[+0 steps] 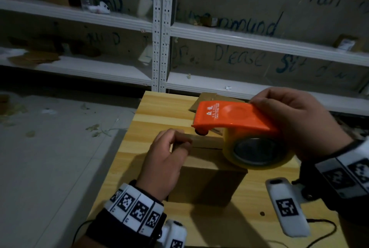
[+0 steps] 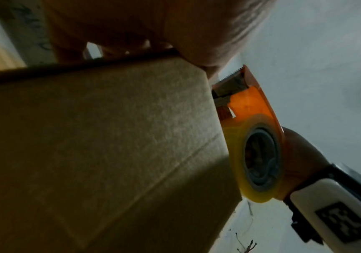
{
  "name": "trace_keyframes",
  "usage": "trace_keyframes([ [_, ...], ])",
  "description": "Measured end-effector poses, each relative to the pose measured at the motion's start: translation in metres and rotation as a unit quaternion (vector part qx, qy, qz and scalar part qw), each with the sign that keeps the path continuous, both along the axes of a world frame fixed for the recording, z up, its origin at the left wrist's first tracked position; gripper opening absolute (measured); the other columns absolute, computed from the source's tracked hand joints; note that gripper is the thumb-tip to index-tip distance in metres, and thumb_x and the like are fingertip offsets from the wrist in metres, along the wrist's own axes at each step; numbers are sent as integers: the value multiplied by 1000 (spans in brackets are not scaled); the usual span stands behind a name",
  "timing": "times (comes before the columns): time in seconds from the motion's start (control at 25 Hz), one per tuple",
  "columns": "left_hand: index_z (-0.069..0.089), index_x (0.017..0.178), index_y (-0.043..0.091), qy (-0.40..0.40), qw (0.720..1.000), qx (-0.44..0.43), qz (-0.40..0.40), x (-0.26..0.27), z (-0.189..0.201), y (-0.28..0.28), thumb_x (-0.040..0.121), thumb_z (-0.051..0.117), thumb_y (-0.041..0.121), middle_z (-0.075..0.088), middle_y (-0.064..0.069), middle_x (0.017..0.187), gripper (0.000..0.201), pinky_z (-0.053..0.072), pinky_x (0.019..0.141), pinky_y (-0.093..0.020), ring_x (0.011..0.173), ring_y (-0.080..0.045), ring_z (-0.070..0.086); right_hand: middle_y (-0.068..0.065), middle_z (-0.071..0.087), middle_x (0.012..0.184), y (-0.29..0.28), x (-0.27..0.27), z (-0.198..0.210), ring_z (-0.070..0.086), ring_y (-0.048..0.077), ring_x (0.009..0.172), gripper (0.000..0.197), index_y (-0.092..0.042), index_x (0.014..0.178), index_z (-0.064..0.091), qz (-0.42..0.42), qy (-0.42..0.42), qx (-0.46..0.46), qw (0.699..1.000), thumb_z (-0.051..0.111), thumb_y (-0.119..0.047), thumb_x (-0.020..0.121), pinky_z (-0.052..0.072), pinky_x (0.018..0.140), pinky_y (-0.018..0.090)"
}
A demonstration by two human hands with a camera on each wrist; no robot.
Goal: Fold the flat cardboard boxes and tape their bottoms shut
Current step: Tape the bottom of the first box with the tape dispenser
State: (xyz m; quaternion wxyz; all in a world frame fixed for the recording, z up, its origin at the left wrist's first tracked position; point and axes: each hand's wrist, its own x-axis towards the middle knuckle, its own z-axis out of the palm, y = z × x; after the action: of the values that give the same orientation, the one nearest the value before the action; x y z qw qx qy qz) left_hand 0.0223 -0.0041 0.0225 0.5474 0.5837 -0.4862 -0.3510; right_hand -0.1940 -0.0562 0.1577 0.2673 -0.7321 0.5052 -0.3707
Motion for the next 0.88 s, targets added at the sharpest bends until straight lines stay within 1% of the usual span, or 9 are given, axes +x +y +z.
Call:
trace_keyframes([
  [0.08,67,89,32,-96,994,-18,42,4,-2,-2,95,66,32,55,15,116,6,46,94,-35,114,-11,53,10,72,75,-8,9,0,67,32,71,21,-20,85,75,1,6,11,1000,66,-34,97,57,82,60],
  [0.16,71,86,31,-94,994,-20,57,7,2,-3,92,71,33,54,12,113,6,45,88,-31,109,-10,54,5,71,71,-13,17,0,67,28,71,20,-21,84,75,-3,15,25,1000,65,-31,98,58,83,59],
  [0.28,76,93,31,-6,1000,23,-10,12,9,-2,96,66,36,69,4,110,11,53,90,-37,102,-14,66,10,74,80,-17,23,1,70,35,80,23,-18,84,75,-6,46,29,999,63,-29,100,59,86,60],
  [0.44,79,108,34,187,976,106,-39,23,13,-5,71,61,78,77,-6,119,60,46,106,-58,118,-30,66,5,73,79,-17,32,1,70,28,76,24,-22,86,75,-4,84,29,996,61,-35,101,61,82,56],
  [0.52,81,108,26,209,971,104,-49,26,14,-7,73,70,69,78,-9,117,57,46,106,-58,119,-35,66,5,74,79,-17,36,1,70,28,76,25,-23,86,75,-4,94,25,995,61,-35,102,61,82,55],
  [0.6,81,100,15,226,967,102,-58,29,17,-6,85,74,41,80,-14,106,31,51,100,-54,110,-38,70,5,74,82,-15,38,2,70,28,78,25,-23,88,75,-4,101,27,995,59,-36,102,61,82,55],
  [0.68,78,100,7,249,960,100,-76,29,21,-4,92,70,24,79,-17,96,21,52,92,-49,96,-34,73,5,74,85,-12,38,3,70,27,80,24,-24,88,74,-3,107,24,994,59,-36,102,60,83,55],
  [0.76,77,101,5,220,969,90,-67,29,21,-3,94,70,24,79,-20,99,22,52,90,-49,93,-32,73,6,74,85,-9,40,5,71,26,80,23,-25,88,74,1,113,21,993,60,-35,101,60,83,55],
  [0.88,74,86,13,124,989,75,-12,27,20,-3,99,63,27,77,-18,93,22,54,88,-48,92,-31,70,4,74,87,-7,46,9,71,22,80,19,-27,90,73,18,131,31,991,62,-37,100,61,79,48],
])
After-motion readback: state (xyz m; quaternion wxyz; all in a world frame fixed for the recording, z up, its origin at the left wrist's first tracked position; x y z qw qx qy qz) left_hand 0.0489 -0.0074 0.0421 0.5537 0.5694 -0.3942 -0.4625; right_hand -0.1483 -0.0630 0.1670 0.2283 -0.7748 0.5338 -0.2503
